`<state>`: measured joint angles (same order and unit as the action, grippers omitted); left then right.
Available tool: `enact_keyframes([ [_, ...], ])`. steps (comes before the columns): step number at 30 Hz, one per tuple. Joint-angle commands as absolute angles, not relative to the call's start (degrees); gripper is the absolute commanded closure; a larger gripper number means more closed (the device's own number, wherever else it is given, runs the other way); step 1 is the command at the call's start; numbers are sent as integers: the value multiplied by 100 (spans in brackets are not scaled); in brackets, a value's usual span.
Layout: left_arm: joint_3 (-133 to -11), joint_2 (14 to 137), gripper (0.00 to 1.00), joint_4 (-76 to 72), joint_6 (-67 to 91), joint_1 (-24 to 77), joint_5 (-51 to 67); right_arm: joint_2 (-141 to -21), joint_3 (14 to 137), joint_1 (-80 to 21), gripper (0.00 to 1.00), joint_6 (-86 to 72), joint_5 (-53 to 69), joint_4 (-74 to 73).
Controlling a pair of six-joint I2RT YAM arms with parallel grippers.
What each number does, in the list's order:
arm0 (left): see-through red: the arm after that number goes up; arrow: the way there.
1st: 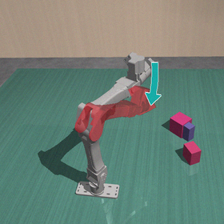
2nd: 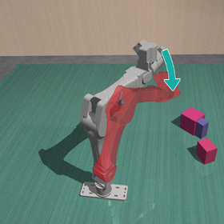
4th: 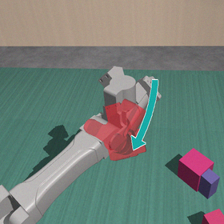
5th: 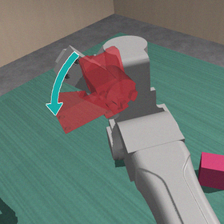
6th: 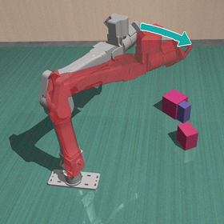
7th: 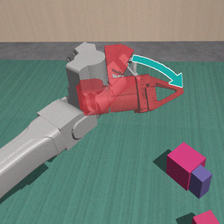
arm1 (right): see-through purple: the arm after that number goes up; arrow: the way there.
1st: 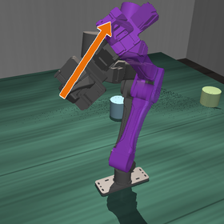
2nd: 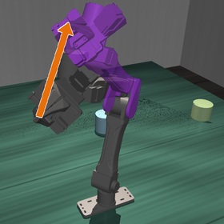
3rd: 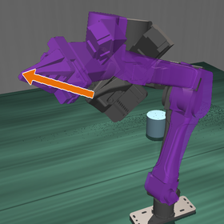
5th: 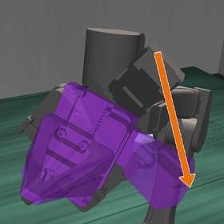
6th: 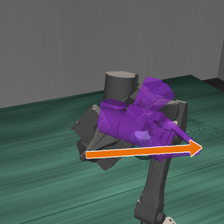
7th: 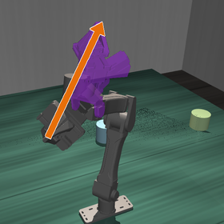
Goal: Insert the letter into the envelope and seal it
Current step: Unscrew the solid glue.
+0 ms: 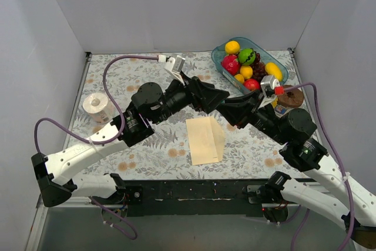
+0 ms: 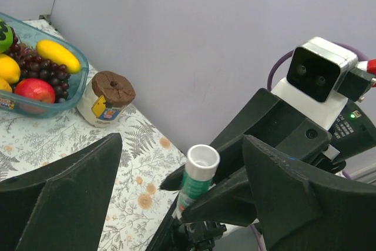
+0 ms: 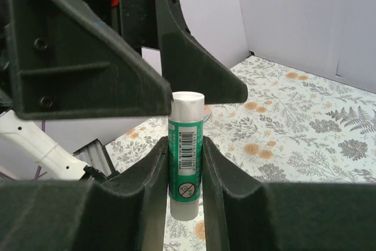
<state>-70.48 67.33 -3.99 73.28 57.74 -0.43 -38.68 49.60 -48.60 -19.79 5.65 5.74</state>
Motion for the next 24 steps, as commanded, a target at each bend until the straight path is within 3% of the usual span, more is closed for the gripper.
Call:
enact_keyframes([
  [1, -7426, 6873, 21, -35, 7163, 6020, -632, -3981, 5124, -4869, 99, -2118, 211, 826],
  [4, -7523, 6961, 27, -35, 7075, 6161, -826, -3999, 5142, -4869, 99, -2144, 115, 774],
  [12, -7857, 7277, 67, 457, 6627, 6565, -1564, -3981, 5142, -4869, 99, -2136, 35, 677],
  [14, -7910, 7312, 69, 518, 6557, 6618, -1722, -3973, 5142, -4869, 99, -2127, 35, 650],
  [19, -8051, 7444, 92, 746, 6373, 6759, -1977, -3955, 5177, -4869, 99, -2083, 35, 519],
  [24, -7928, 7208, 97, 537, 5916, 6759, -875, -3903, 5291, -4869, 99, -1864, 534, 448],
])
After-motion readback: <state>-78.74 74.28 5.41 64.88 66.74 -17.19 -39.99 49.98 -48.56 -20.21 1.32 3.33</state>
